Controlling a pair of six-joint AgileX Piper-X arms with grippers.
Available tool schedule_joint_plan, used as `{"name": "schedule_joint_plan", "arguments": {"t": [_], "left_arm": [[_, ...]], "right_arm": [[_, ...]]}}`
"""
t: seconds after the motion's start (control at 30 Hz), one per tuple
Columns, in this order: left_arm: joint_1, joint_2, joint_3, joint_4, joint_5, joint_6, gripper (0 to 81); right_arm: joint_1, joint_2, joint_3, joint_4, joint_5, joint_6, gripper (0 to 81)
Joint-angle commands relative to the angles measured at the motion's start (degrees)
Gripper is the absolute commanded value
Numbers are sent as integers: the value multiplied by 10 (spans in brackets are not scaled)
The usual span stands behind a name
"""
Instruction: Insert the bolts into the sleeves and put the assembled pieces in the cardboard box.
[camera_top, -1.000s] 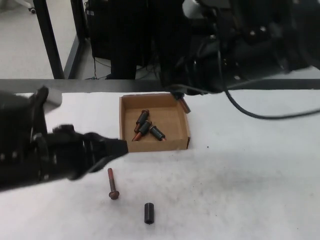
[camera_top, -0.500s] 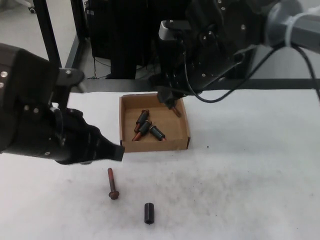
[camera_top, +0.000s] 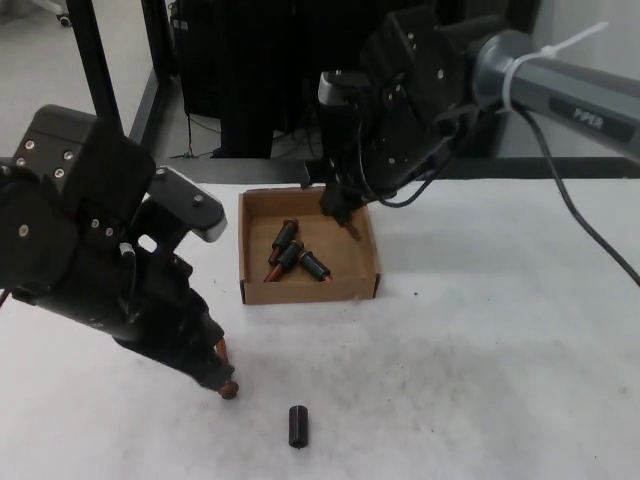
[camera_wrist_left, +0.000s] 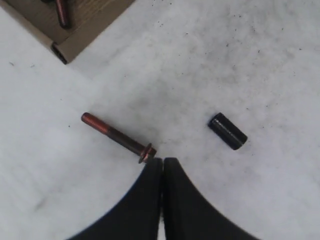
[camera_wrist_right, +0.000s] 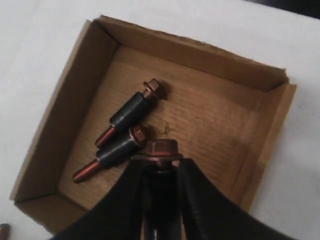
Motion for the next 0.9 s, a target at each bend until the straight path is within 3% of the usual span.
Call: {"name": "schedule_joint_plan", "arguments": {"t": [0.0, 0.33, 0.73, 0.87], "left_arm": [[2, -1, -6, -17, -30, 122, 8], [2, 1, -6, -78, -30, 480, 8], [2, 84, -6, -170, -55, 621, 8], [7, 87, -6, -168, -74, 630, 8]], "right_arm": [[-3, 17, -21, 14, -9, -5, 2], [-7, 31, -21, 3, -9, 1, 2], [-16, 35, -21, -25, -19, 52, 1], [-16, 35, -21, -36, -40, 52, 111]]}}
